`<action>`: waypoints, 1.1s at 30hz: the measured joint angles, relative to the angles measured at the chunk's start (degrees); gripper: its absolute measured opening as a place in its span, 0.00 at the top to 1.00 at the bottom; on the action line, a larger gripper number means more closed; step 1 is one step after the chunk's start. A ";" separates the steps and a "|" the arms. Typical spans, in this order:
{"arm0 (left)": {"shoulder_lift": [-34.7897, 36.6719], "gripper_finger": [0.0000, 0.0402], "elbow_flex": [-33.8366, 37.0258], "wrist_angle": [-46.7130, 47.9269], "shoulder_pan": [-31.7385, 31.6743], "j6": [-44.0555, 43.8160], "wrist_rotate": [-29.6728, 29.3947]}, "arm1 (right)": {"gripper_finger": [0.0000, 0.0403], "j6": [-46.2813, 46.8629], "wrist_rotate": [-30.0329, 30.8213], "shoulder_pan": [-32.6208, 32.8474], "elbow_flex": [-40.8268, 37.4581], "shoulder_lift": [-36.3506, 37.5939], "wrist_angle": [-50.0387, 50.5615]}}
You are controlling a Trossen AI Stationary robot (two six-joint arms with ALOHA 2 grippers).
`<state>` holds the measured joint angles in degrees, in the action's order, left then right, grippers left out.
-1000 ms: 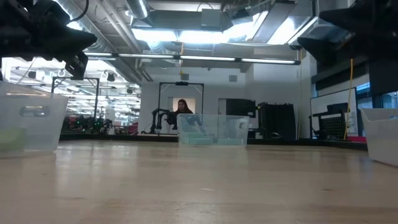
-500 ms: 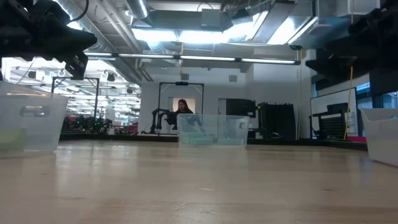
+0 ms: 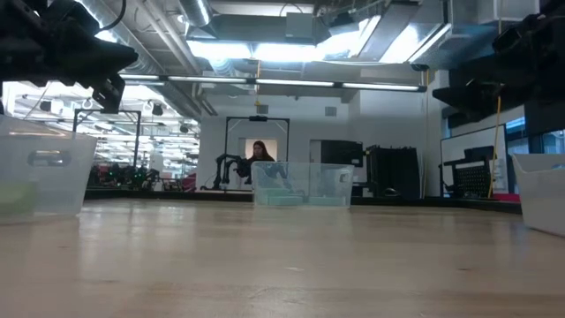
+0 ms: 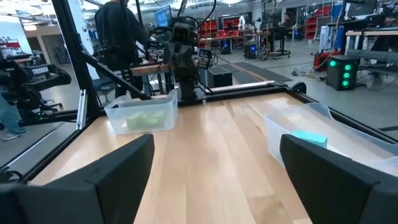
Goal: Sort & place blocks by color
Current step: Return to Home Position
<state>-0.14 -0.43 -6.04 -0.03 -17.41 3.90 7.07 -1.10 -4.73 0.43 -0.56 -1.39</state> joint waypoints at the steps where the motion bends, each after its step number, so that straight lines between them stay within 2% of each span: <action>1: 0.00 0.97 0.00 0.00 0.02 0.00 0.00 | 0.13 -0.01 0.01 0.00 0.00 0.00 0.02; 12: 0.00 1.00 0.00 0.00 0.00 0.00 0.00 | 0.13 -0.05 0.02 0.00 0.00 0.00 0.02; 33: 0.00 0.94 0.00 0.00 0.00 0.00 0.00 | 0.13 -0.07 0.02 -0.02 0.00 -0.02 0.02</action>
<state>-0.14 -0.43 -6.04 -0.03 -17.41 3.90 7.01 -1.08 -4.75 0.43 -0.58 -1.37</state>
